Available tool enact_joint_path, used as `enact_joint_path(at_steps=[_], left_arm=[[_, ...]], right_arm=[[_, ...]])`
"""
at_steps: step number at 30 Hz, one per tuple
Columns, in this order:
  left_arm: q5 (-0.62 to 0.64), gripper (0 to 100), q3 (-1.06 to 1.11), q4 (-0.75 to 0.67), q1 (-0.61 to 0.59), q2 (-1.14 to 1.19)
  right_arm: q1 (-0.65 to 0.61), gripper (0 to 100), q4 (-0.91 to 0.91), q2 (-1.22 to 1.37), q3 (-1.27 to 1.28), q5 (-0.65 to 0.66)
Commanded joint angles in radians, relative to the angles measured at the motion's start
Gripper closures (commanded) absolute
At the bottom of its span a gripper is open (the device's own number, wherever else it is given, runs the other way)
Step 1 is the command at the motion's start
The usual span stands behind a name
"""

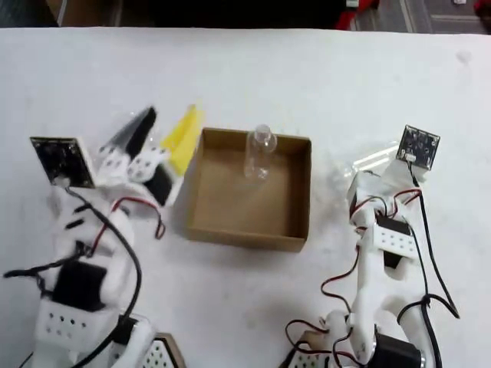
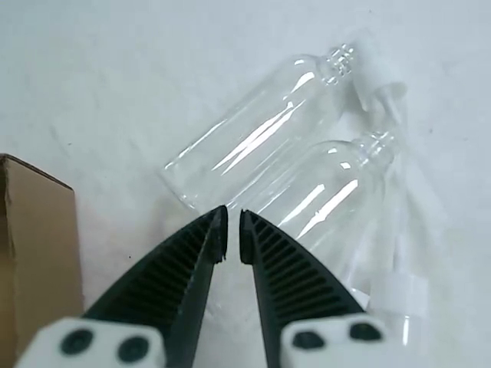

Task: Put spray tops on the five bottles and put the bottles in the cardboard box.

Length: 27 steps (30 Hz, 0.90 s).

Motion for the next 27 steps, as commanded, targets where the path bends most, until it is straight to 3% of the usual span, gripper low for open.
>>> enact_joint_path(at_steps=[1, 6, 8, 12, 15, 19, 27], left_arm=[[0.012, 79, -0.046, 0.13, -0.05, -0.042], [0.011, 99, 0.021, 0.109, -0.053, -0.042], [0.011, 95, 0.078, 0.069, -0.053, -0.047], [0.009, 96, 0.206, -0.044, -0.091, -0.047], [-0.084, 96, 0.269, -0.109, -0.166, -0.044], [-0.241, 94, 0.293, -0.107, -0.179, -0.042], [-0.331, 94, 0.229, 0.035, -0.09, -0.035]], right_arm=[[0.01, 97.9, -0.013, -0.027, -0.002, 0.0], [0.01, 97.8, -0.013, -0.028, 0.006, 0.0], [0.008, 97.8, -0.013, -0.028, 0.006, 0.0], [0.007, 97.8, -0.013, -0.028, 0.006, 0.0], [0.007, 97.8, -0.016, -0.028, 0.006, 0.0], [0.005, 97.8, -0.015, -0.028, 0.006, 0.0], [0.005, 97.8, -0.015, -0.028, 0.008, 0.0]])
